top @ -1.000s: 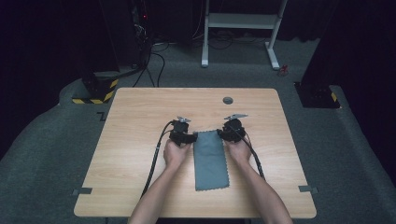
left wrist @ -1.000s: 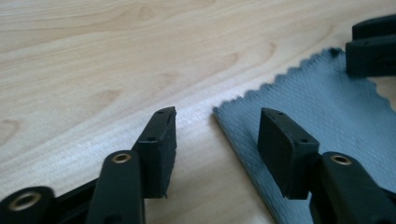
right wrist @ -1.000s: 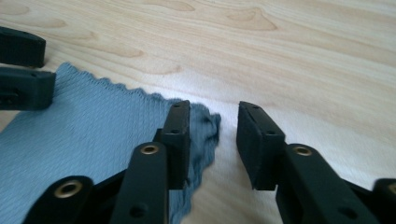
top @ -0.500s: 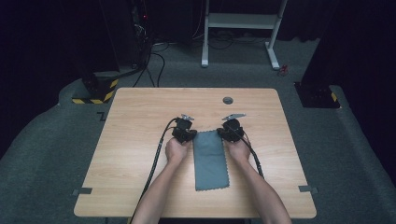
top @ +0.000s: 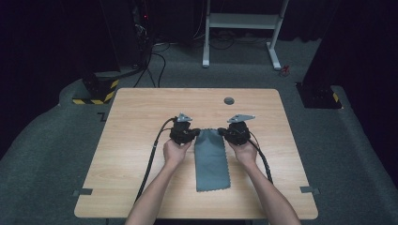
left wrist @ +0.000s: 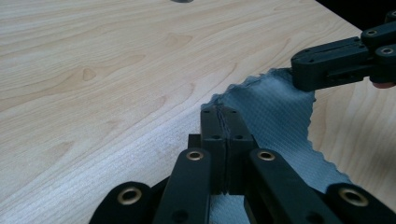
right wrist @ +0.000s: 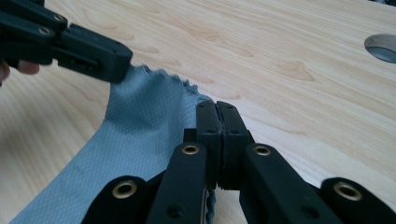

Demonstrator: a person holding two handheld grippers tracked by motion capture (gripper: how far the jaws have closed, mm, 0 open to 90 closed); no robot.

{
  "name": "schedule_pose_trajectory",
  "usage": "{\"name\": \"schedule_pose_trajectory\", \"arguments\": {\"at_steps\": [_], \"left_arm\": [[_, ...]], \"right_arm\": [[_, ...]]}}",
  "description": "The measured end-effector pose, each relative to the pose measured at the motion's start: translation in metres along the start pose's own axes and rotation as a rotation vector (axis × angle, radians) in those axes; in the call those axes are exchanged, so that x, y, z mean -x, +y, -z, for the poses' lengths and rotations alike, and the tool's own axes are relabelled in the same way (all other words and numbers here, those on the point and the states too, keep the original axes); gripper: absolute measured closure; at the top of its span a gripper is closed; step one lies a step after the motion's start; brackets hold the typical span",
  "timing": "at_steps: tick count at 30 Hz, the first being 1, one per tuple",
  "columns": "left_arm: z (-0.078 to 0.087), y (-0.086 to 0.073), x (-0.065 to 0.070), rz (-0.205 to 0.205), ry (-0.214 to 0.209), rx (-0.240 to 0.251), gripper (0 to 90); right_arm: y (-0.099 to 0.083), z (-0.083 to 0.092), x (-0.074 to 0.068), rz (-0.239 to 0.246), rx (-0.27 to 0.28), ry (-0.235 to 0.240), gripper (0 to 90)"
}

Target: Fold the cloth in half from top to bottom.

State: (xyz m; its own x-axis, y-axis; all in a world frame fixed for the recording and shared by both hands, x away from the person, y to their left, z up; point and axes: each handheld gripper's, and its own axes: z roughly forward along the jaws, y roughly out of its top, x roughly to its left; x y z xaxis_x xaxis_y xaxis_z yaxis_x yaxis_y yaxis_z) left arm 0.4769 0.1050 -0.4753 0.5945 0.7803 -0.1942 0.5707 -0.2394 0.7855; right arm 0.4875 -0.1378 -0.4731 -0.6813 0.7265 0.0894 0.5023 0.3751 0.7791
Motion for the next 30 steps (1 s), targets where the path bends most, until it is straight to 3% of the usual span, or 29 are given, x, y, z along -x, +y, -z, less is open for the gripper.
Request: {"name": "schedule_pose_trajectory", "arguments": {"at_steps": [4,12,21,30], "left_arm": [[0.009,-0.005,0.001,0.011,-0.024,0.017,89.3],[0.025,-0.020,0.008,0.014,-0.080,0.037,89.3],[0.037,-0.025,0.023,-0.053,-0.080,0.040,89.3],[0.045,-0.035,0.039,-0.086,-0.065,0.038,89.3]], "right_arm": [[-0.007,0.010,0.002,-0.009,0.006,0.016,89.3],[-0.021,0.031,-0.005,0.041,0.021,0.052,89.3],[-0.031,0.044,-0.012,0.072,0.036,0.062,89.3],[-0.041,0.054,-0.020,0.090,0.045,0.073,89.3]]}}
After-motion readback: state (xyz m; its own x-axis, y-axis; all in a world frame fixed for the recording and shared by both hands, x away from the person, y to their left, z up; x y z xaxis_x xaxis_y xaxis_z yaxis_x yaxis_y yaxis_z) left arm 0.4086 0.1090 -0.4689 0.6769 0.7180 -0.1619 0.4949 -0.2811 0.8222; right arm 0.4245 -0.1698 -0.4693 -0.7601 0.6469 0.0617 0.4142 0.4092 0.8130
